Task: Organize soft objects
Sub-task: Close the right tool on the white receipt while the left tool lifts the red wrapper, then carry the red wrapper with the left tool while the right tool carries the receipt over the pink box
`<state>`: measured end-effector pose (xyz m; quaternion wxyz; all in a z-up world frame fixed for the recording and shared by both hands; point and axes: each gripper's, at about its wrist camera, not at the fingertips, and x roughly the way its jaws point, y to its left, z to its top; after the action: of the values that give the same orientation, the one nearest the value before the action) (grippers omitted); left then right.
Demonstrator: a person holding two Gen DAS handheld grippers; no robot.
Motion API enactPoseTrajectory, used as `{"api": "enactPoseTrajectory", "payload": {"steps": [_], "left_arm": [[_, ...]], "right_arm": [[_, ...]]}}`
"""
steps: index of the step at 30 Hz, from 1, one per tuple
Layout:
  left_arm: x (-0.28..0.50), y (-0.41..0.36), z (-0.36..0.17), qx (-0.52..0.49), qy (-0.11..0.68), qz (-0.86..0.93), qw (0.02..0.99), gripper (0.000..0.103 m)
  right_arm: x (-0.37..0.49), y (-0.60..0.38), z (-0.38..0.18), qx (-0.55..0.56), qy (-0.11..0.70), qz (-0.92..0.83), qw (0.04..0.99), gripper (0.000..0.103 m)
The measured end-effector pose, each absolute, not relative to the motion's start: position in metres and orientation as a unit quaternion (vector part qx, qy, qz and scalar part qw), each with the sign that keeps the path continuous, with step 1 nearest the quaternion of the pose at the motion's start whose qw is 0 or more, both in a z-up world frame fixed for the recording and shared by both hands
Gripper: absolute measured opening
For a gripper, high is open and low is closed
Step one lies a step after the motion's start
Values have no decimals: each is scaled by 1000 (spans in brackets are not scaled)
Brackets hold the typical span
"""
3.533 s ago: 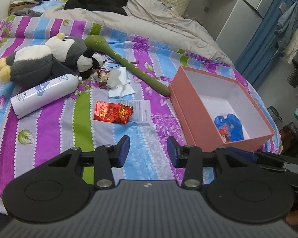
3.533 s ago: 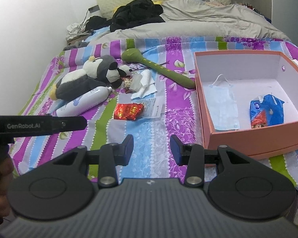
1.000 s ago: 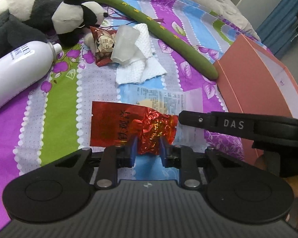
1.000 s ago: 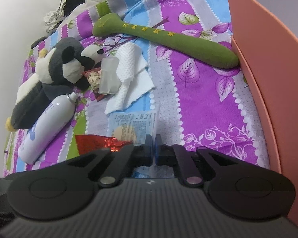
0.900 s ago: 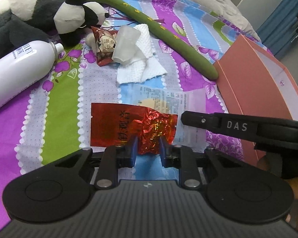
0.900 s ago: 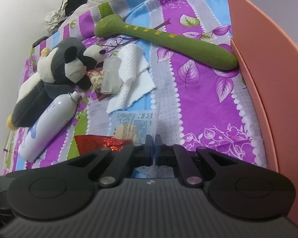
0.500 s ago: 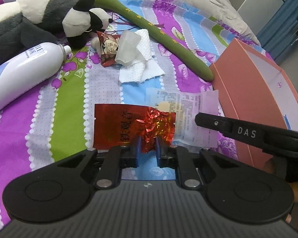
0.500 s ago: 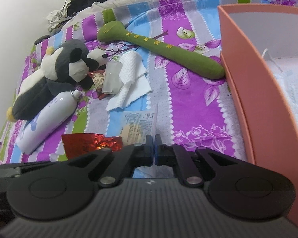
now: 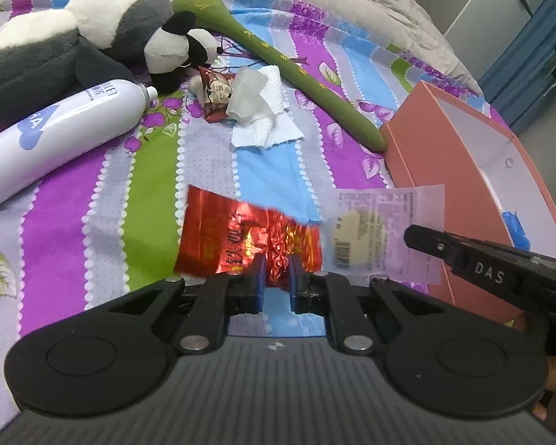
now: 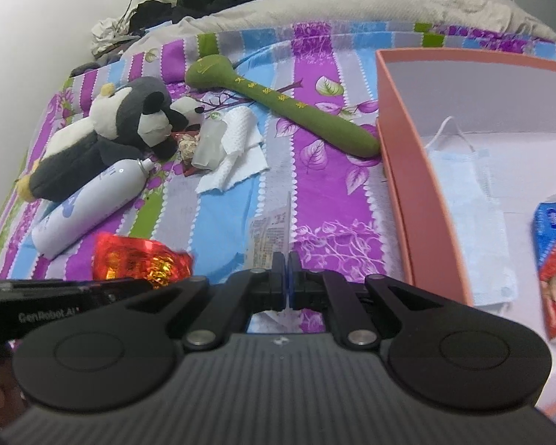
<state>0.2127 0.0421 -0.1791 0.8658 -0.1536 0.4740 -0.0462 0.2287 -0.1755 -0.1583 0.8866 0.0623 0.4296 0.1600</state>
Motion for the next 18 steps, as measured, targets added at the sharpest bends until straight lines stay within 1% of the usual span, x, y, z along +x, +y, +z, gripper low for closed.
{"api": "enactPoseTrajectory", "payload": {"steps": [2, 4, 11, 18], "left_arm": [[207, 41, -174, -152, 471, -49, 868, 9], [203, 38, -170, -149, 469, -47, 869, 7], [189, 26, -163, -140, 465, -55, 872, 6], [179, 20, -164, -135, 471, -53, 870, 6]], "right_arm": [[220, -178, -153, 57, 423, 159, 890, 5], [213, -180, -148, 52, 417, 157, 894, 5], [191, -190, -135, 44, 399, 150, 903, 5], [174, -200, -138, 48, 401, 144, 904, 5]]}}
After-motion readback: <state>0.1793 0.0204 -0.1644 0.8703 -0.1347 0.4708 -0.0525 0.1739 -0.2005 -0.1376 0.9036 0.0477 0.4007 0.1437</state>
